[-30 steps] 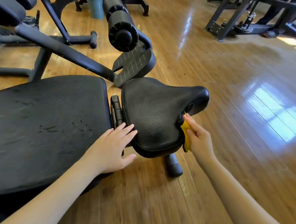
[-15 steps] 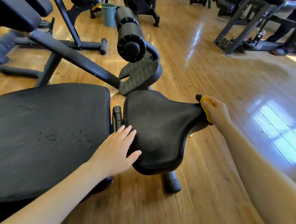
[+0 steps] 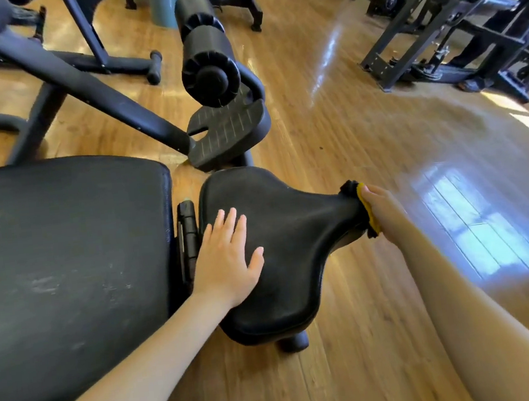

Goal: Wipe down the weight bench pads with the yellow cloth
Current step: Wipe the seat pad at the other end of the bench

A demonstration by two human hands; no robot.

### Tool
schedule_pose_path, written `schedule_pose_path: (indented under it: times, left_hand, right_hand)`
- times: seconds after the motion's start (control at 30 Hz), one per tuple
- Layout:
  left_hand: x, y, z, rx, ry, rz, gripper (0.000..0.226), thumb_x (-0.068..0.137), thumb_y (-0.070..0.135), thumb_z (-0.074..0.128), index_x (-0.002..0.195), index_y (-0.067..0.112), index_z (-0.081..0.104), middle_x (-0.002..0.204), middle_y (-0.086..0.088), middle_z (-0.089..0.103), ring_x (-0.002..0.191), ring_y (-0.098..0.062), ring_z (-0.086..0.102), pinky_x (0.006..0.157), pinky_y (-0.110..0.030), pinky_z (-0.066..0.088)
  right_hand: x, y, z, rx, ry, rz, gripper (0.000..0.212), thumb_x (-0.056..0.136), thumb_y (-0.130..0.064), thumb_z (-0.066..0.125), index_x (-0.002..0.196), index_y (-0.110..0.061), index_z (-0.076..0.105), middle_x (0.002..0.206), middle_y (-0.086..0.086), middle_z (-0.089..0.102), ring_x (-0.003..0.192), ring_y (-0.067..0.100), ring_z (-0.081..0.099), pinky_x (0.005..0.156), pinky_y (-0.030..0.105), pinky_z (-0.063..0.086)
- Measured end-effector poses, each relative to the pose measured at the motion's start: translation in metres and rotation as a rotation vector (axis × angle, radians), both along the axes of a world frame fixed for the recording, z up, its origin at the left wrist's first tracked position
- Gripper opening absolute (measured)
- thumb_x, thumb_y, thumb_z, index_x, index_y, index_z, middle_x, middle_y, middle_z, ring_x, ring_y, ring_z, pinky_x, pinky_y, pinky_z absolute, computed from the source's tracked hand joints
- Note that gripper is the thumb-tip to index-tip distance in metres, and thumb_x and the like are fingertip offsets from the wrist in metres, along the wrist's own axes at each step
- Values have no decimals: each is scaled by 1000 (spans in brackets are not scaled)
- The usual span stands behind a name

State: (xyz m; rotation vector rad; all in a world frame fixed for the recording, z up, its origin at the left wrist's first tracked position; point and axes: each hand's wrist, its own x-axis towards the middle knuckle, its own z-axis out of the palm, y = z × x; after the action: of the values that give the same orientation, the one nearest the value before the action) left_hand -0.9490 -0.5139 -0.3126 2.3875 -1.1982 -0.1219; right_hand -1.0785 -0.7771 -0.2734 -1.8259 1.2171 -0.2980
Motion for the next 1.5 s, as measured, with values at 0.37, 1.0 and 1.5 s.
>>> schedule_pose_path:
  times: [0.37, 1.0, 1.5]
  left_hand:
    - [5, -1, -9, -45, -14, 1, 76, 82, 52, 18, 145, 11, 31, 154, -7, 25, 144, -22, 14, 113, -32, 3]
    - [5, 0, -10, -66, -35, -7, 69, 85, 46, 27, 141, 6, 37, 150, -11, 33, 142, -26, 22, 113, -35, 8]
    - [5, -5, -13, -55, -11, 29, 68, 81, 44, 32, 138, 7, 42, 148, -12, 37, 140, -27, 27, 113, -40, 16]
  right_hand:
    - [59, -10, 24, -207, 496, 565, 41, 95, -22, 41, 54, -17, 37, 57, -3, 38, 54, 14, 36, 58, 29, 32]
    - [100, 37, 16, -529, 544, 705, 31, 98, -30, 35, 75, -13, 47, 78, 6, 53, 78, 27, 50, 69, 34, 35]
    - [231, 44, -11, -352, 363, 782, 33, 96, -28, 37, 73, -14, 56, 91, 7, 53, 89, 18, 47, 79, 27, 32]
